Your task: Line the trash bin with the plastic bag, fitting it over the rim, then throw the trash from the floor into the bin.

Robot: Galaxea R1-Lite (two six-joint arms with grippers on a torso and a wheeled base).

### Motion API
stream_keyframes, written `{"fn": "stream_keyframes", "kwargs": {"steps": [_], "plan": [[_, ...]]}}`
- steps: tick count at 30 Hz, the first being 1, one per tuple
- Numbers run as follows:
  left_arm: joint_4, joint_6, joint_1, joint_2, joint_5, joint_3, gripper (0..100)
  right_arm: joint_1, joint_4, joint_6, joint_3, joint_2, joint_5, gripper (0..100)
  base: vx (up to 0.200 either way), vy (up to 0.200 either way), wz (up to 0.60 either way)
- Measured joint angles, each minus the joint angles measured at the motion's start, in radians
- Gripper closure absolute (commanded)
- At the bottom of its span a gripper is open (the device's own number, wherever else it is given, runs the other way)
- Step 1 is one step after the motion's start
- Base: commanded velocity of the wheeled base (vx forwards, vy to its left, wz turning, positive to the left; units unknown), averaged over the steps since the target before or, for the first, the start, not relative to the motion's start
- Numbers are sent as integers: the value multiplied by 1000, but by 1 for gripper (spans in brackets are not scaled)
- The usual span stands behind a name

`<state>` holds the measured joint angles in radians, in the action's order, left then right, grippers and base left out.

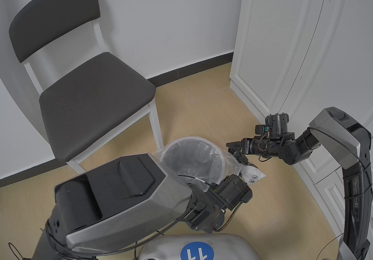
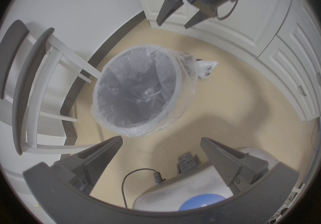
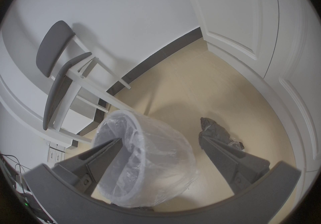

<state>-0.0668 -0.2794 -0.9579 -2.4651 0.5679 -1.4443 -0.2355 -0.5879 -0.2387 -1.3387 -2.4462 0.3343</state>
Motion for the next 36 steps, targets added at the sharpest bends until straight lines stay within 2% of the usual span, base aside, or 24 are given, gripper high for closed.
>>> {"fn": "stream_keyframes", "kwargs": {"steps": [4, 7, 11, 21, 24, 36], "plan": [[105, -5, -18, 71, 0, 130, 0, -28, 10, 5, 43, 32, -11, 0, 0, 0, 0], [181, -6, -19, 121, 0, 217, 0, -61, 32, 9, 60, 50, -51, 0, 0, 0, 0], [296, -7, -9, 180, 1, 330, 0, -110, 94, 10, 59, 64, -149, 0, 0, 0, 0], [706, -6, 42, 267, 11, 580, 0, -221, 203, 10, -3, 29, -364, 0, 0, 0, 0], [757, -5, 66, 295, 12, 643, 0, -240, 215, 11, -29, -5, -424, 0, 0, 0, 0], [821, -8, 136, 466, 13, 791, 0, -255, 251, 31, -64, -59, -468, 0, 0, 0, 0]]}}
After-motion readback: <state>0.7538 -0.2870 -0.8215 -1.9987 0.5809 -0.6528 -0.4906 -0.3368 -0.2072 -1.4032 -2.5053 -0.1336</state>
